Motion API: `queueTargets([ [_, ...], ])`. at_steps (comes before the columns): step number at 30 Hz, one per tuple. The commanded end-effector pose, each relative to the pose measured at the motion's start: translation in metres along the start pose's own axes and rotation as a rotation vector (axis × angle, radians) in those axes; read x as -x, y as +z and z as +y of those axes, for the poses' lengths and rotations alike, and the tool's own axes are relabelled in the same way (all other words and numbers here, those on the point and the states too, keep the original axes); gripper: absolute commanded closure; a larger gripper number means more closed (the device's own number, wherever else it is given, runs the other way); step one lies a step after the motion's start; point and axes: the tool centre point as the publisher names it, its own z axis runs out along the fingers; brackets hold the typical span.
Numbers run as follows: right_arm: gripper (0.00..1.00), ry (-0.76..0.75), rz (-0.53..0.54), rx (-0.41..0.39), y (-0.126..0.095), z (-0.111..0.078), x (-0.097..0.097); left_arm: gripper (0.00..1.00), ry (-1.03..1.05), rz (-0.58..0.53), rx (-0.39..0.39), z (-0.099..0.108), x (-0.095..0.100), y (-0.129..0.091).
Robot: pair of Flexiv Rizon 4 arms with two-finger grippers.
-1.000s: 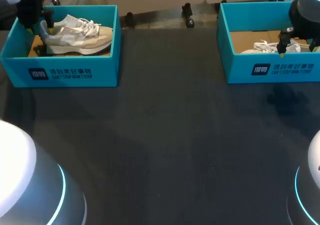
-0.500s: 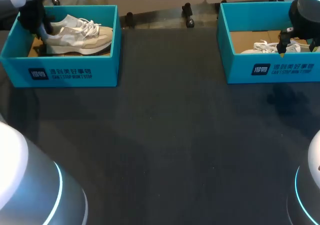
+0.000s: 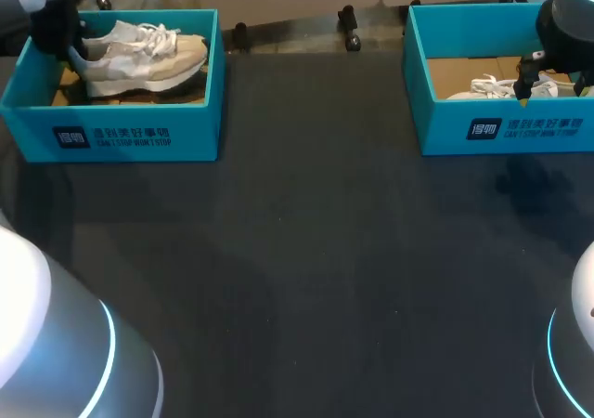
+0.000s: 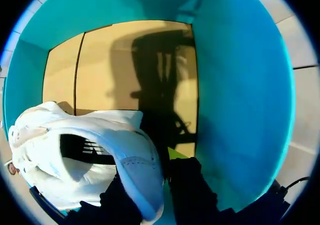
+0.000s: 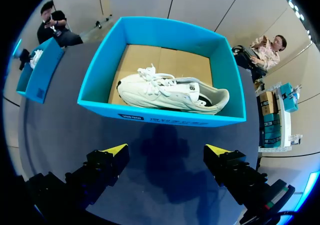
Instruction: Take the shoe out of the shoebox, open the shoe tongue, remove and reinsert the insole, then place the shoe into the shoebox
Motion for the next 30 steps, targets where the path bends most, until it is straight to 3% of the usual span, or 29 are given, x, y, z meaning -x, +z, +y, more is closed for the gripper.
queueTargets([
  [1, 0.00, 0.001, 0.000, 0.002, 0.000, -0.001, 0.000, 1.00, 0.019, 0.001, -0.009, 0.000, -0.005, -0.016],
  [15, 0.00, 0.001, 0.000, 0.002, 0.000, -0.001, 0.000, 1.00, 0.078, 0.040, 0.018, -0.011, -0.019, -0.071],
  [30, 0.00, 0.001, 0.000, 0.002, 0.000, -0.001, 0.000, 1.00, -0.019, 0.051, 0.057, -0.027, -0.024, -0.130],
])
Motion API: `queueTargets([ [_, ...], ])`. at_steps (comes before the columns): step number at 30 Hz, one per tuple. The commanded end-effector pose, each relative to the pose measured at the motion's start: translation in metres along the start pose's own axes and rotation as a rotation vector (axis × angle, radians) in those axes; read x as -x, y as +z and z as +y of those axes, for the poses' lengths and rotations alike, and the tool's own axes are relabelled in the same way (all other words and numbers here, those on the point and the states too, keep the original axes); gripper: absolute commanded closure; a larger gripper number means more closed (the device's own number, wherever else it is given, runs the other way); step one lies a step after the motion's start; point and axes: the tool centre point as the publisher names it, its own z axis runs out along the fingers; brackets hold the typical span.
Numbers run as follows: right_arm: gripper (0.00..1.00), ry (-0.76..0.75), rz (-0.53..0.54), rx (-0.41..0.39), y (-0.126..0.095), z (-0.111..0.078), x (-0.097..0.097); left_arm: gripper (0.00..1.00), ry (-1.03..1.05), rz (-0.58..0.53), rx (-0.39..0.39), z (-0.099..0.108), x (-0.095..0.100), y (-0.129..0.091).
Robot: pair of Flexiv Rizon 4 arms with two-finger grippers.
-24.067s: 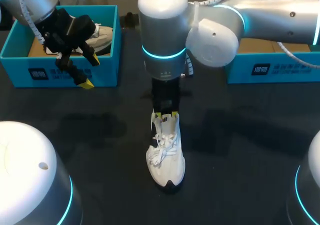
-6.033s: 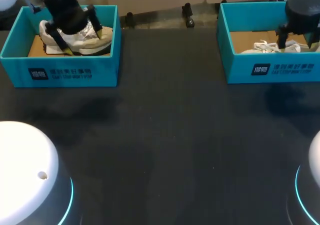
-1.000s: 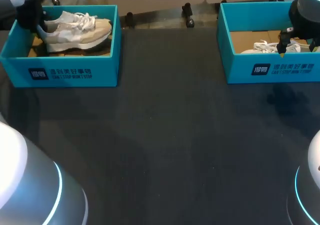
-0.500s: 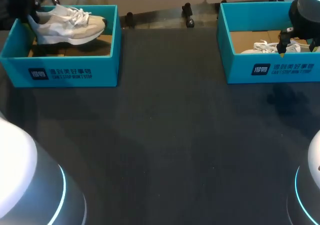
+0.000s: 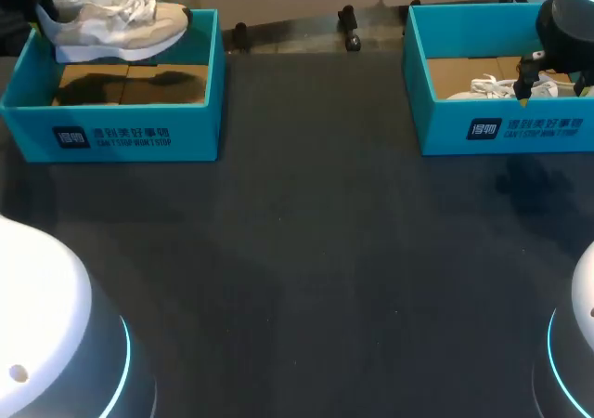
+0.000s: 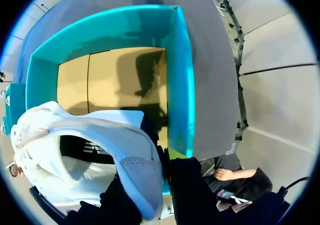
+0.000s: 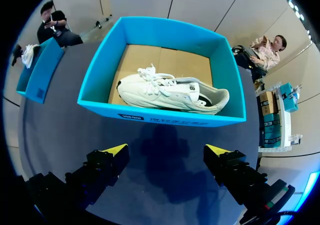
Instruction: Take the shoe out of the shoebox, open the shoe tongue, remove and reinsert the insole, then place the shoe into the shoebox
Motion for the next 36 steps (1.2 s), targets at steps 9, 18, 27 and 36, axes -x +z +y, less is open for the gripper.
queueTargets([
  [9, 0.00, 0.001, 0.000, 0.002, 0.000, -0.001, 0.000, 1.00, -0.038, 0.020, 0.063, -0.042, 0.007, -0.059],
  [18, 0.00, 0.001, 0.000, 0.002, 0.000, -0.001, 0.000, 1.00, -0.030, 0.040, 0.094, -0.077, 0.022, -0.085],
  [27, 0.00, 0.001, 0.000, 0.002, 0.000, -0.001, 0.000, 1.00, -0.031, 0.046, 0.095, -0.123, 0.036, -0.102],
  [36, 0.00, 0.001, 0.000, 0.002, 0.000, -0.001, 0.000, 1.00, -0.049, 0.045, 0.092, -0.165, 0.042, -0.113],
])
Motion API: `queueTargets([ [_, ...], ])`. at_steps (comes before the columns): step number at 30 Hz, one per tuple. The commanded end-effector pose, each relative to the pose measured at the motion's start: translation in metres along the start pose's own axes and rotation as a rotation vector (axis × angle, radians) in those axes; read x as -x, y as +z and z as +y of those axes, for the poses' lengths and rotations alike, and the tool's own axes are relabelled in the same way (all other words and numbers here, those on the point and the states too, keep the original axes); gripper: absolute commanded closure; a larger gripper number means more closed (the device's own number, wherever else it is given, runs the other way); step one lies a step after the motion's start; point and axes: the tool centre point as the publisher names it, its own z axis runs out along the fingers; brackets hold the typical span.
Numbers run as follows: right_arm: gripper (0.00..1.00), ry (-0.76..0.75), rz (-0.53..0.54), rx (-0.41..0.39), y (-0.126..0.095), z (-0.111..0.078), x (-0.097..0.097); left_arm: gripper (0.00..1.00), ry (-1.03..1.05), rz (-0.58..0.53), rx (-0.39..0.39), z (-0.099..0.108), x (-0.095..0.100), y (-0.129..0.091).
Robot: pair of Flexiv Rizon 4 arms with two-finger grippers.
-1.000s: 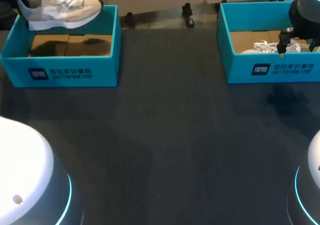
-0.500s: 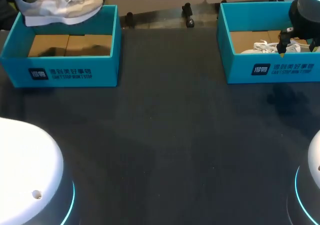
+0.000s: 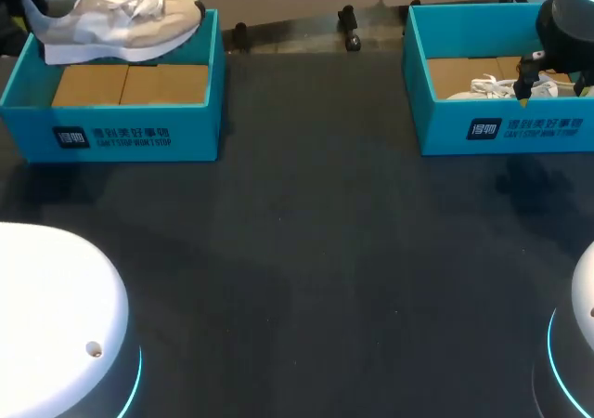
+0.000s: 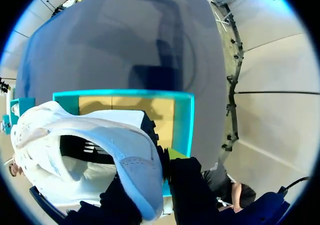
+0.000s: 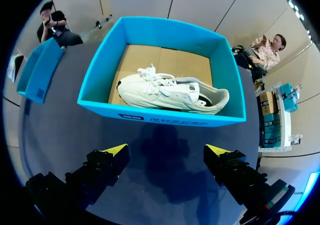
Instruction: Take the shoe out of the shoebox, open the shoe tongue, remove and reinsert the insole, then place the shoe into the shoebox
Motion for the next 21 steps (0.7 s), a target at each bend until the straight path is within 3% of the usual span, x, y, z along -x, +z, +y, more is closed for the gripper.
queueTargets([
  [1, 0.00, 0.001, 0.000, 0.002, 0.000, -0.001, 0.000, 1.00, -0.001, 0.005, 0.115, -0.044, 0.001, -0.008],
  [21, 0.00, 0.001, 0.000, 0.002, 0.000, -0.001, 0.000, 1.00, -0.006, 0.016, 0.095, -0.122, 0.016, -0.018],
])
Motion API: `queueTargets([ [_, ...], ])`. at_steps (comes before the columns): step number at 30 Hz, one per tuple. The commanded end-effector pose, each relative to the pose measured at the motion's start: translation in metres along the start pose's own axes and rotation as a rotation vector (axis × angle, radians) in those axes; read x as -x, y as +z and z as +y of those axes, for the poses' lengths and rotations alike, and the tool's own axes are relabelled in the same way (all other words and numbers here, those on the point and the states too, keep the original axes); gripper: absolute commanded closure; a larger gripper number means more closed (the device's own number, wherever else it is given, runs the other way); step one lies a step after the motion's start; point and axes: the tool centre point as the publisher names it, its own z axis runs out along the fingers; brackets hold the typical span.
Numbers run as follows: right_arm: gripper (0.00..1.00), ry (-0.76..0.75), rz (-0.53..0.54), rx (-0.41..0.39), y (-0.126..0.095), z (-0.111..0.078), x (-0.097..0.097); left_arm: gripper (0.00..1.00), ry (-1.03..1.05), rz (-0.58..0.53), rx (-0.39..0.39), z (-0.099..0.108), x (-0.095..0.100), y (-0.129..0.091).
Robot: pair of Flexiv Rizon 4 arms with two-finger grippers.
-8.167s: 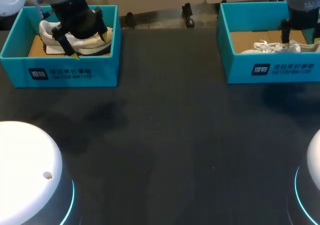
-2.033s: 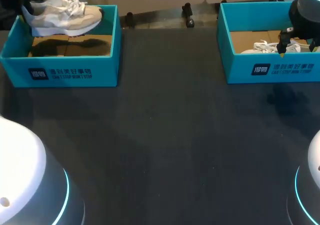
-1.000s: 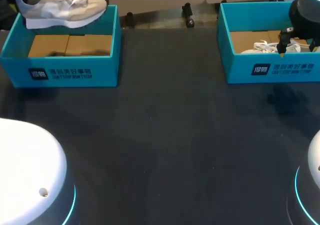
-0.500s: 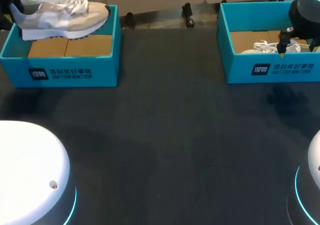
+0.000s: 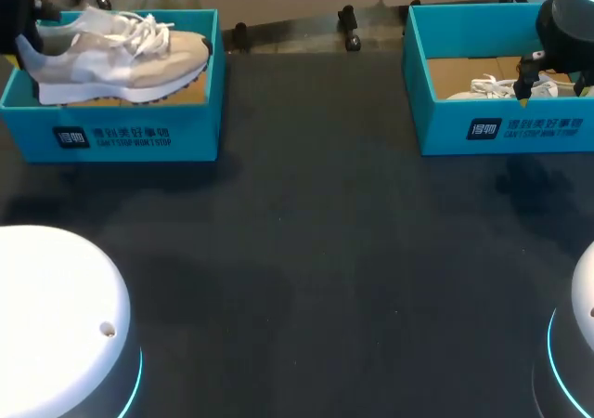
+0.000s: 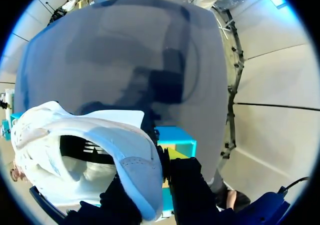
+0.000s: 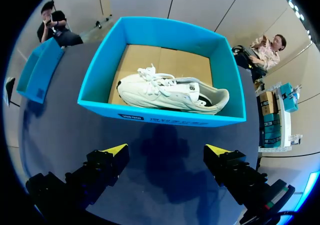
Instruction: Take the shoe out of the shoebox, open the shoe tongue, remove and reinsert the insole, then place the shoe into the shoebox
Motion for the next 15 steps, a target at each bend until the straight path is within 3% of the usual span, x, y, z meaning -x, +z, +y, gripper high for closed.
queueTargets([
  [1, 0.00, 0.001, 0.000, 0.001, 0.000, -0.001, 0.000, 1.00, -0.001, -0.002, 0.109, -0.023, 0.001, -0.007],
  [15, 0.00, 0.001, 0.000, 0.001, 0.000, -0.001, 0.000, 1.00, 0.034, -0.014, 0.099, -0.077, 0.036, -0.017],
])
